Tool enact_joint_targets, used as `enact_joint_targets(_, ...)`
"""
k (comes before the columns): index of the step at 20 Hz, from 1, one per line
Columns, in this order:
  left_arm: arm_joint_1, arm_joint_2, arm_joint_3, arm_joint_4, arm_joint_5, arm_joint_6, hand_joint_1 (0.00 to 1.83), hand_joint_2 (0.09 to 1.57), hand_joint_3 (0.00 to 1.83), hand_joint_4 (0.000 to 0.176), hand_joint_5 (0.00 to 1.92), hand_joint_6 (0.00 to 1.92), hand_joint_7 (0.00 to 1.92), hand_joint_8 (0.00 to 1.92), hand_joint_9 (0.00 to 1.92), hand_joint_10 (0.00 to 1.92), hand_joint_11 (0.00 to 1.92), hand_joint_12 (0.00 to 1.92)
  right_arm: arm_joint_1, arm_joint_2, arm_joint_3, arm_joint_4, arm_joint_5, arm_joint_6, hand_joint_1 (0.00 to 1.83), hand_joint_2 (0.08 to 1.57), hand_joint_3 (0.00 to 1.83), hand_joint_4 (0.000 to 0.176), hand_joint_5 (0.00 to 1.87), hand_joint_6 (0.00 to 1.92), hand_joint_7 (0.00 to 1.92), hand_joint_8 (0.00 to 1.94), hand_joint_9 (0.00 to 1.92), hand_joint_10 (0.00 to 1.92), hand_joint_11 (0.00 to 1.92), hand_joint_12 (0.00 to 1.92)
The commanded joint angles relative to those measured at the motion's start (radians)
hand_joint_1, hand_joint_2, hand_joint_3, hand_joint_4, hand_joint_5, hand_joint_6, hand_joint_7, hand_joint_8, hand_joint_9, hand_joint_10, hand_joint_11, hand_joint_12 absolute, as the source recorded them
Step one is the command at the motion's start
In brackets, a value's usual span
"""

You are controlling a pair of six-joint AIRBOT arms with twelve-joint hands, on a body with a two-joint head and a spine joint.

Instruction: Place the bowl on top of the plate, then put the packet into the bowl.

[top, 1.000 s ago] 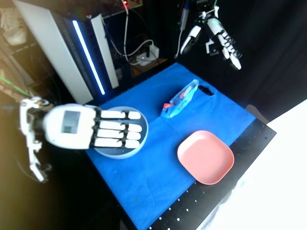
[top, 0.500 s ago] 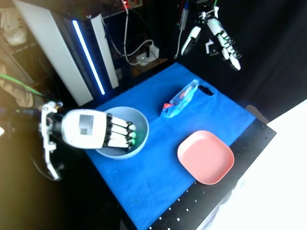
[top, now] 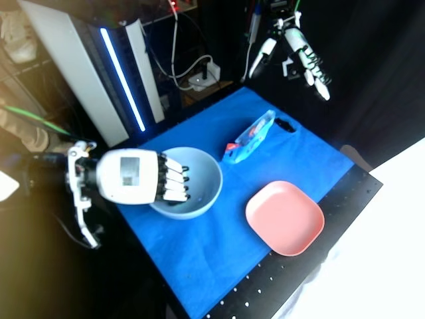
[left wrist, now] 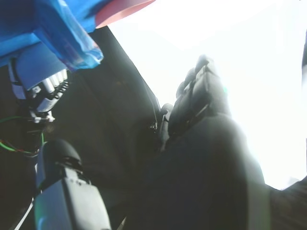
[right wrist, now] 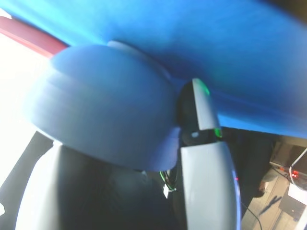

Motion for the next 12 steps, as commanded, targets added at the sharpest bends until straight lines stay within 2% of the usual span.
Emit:
enact_joint_targets(1,-0.010,0.001,0.001,-0.015,-0.125,-0.005,0.64,0.87,0.01,0.176,0.00,0.00,0.00,0.00,0.00,0.00,0.05,0.02,0.014,-0.005,0.003,0.015,0.036,0.004,0.96,0.89,1.08,0.000,0.71,1.90,1.18,1.89,1.27,1.89,1.14,1.91)
enact_joint_targets(2,-0.010,0.000,0.001,-0.015,-0.125,-0.005,0.63,0.87,0.01,0.172,0.00,0.00,0.00,0.00,0.00,0.00,0.04,0.02,0.028,-0.005,0.004,0.015,0.037,0.004,1.14,0.64,1.50,0.000,0.87,1.92,1.12,1.93,1.40,1.91,1.32,1.92)
enact_joint_targets(3,-0.010,-0.001,0.001,-0.015,-0.126,-0.005,0.64,0.88,0.01,0.174,0.00,0.00,0.00,0.00,0.00,0.00,0.03,0.01,0.037,-0.004,0.004,0.016,0.038,0.004,1.18,0.57,1.62,0.000,0.92,1.92,1.13,1.94,1.44,1.92,1.39,1.92)
enact_joint_targets(5,-0.009,-0.003,0.000,-0.015,-0.126,-0.005,0.57,0.88,0.01,0.161,0.00,0.00,0.00,0.00,0.00,0.00,0.02,0.01,0.048,-0.004,0.004,0.035,0.067,0.004,1.18,0.58,1.61,0.000,0.90,1.91,1.11,1.94,1.43,1.92,1.40,1.92)
enact_joint_targets(8,-0.009,-0.002,0.000,-0.015,-0.126,-0.005,0.58,0.87,0.00,0.163,0.00,0.00,0.00,0.00,0.00,0.00,0.00,0.00,0.050,-0.002,0.008,0.088,0.126,0.003,1.16,0.71,1.37,0.000,0.74,1.90,0.97,1.94,1.40,1.92,1.42,1.92)
enact_joint_targets(9,-0.009,-0.002,0.001,-0.015,-0.126,-0.005,0.59,0.87,0.00,0.160,0.00,0.00,0.00,0.00,0.00,0.00,0.00,0.00,0.054,-0.002,0.008,0.103,0.138,-0.007,1.17,0.69,1.39,0.000,0.75,1.90,0.98,1.94,1.41,1.92,1.43,1.92)
enact_joint_targets(10,-0.009,-0.002,0.001,-0.015,-0.127,-0.005,0.59,0.87,0.00,0.166,0.00,0.00,0.00,0.00,0.00,0.00,0.00,0.00,0.059,-0.002,0.008,0.118,0.147,-0.022,1.17,0.69,1.38,0.000,0.76,1.87,0.98,1.94,1.41,1.92,1.46,1.92)
enact_joint_targets(12,-0.009,-0.003,0.001,-0.015,-0.127,-0.005,0.61,0.87,0.00,0.156,0.00,0.00,0.00,0.00,0.00,0.00,0.00,0.00,0.069,-0.001,0.008,0.162,0.163,-0.066,1.14,0.77,1.24,0.000,0.69,1.84,0.89,1.94,1.39,1.92,1.47,1.92)
